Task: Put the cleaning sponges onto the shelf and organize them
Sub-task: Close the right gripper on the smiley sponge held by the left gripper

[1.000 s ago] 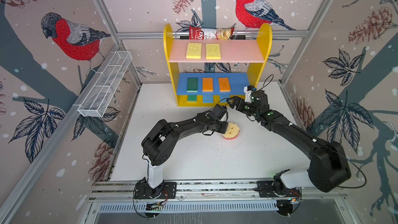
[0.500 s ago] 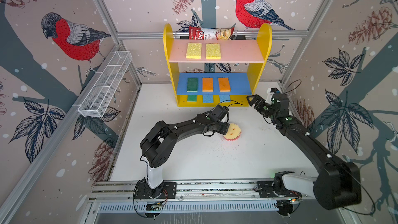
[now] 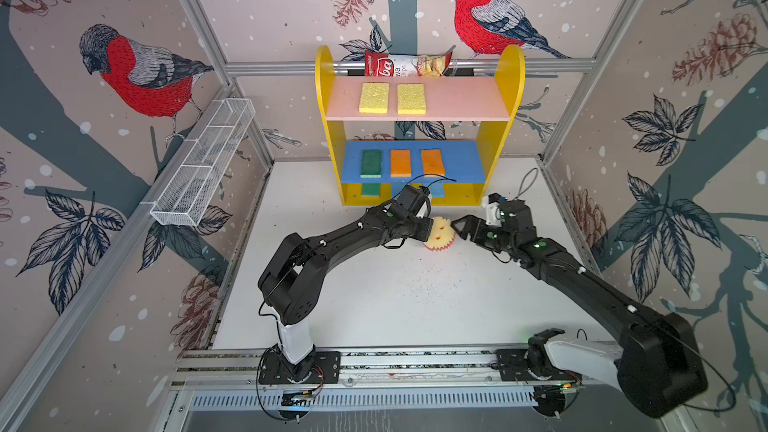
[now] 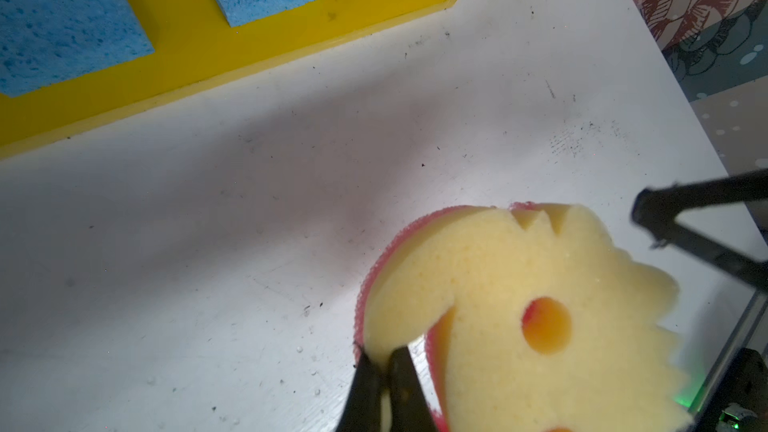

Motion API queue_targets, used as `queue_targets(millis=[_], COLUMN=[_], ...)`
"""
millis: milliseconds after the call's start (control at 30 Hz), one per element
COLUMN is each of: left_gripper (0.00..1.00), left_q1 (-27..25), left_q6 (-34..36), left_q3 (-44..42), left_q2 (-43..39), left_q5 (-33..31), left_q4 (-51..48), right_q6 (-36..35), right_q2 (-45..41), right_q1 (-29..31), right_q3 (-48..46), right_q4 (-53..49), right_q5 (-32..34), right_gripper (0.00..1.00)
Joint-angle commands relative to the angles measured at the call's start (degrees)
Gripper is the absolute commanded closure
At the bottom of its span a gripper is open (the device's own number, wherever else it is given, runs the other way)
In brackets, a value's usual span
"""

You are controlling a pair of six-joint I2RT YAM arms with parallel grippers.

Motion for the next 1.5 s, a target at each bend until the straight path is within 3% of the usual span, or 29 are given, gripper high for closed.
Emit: queue_targets(millis=[0, 200, 300, 633, 733, 1000, 1167, 1267, 1400, 1467], left_gripper=[0.97, 0.97, 0.96, 0.96, 0.96, 0.96, 0.95, 0.83, 0.40, 0.23], left_q1=[0.06, 0.19, 0.49, 1.56, 1.69, 1.73, 1.78, 1.80, 1.83, 1.91], left_q6=[0.73, 0.34, 0.26, 0.49, 0.35, -0.26, -0.67, -0.73, -0.89, -1.48], left_q3=[0.45, -1.69, -2.30, -2.01, -2.06, -1.55, -1.56, -1.04, -1.08, -2.05], left_q2=[-1.26, -4.60, -5.73, -6.06, -6.32, -6.69, -6.99, -7.28, -8.91, -10.50], left_q5=[-0.65, -1.85, -2.14, -2.33, -1.74, -0.66, -0.59, -0.56, -1.23, -3.62], left_q4=[-1.32, -1.05, -0.95, -1.27, -0.92, -0.70, -0.70, -0.89, -0.72, 0.02], right_q6=[0.33, 2.55, 2.71, 4.89, 6.02, 8.40, 7.54, 7.61, 7.33, 6.13], right_q2=[3.63, 6.47, 5.90, 1.13, -0.27, 1.59, 1.50, 1.50, 1.33, 1.11], right_q1=[3.00, 4.02, 4.02, 2.99, 2.59, 2.72, 2.74, 2.84, 3.08, 2.98], right_q3=[1.73, 2.11, 1.58, -0.46, -2.29, -3.15, -2.20, -1.96, -0.85, 0.66], right_q4=[2.50, 4.99, 6.01, 9.95, 13.50, 16.83, 16.40, 16.84, 16.85, 15.18], right_q5=[0.83, 0.84, 0.80, -0.58, -1.75, -4.71, -4.62, -4.71, -4.40, -3.54], right_gripper=[0.13, 0.14, 0.20, 0.18, 0.26, 0.67, 0.81, 0.94, 1.00, 1.00])
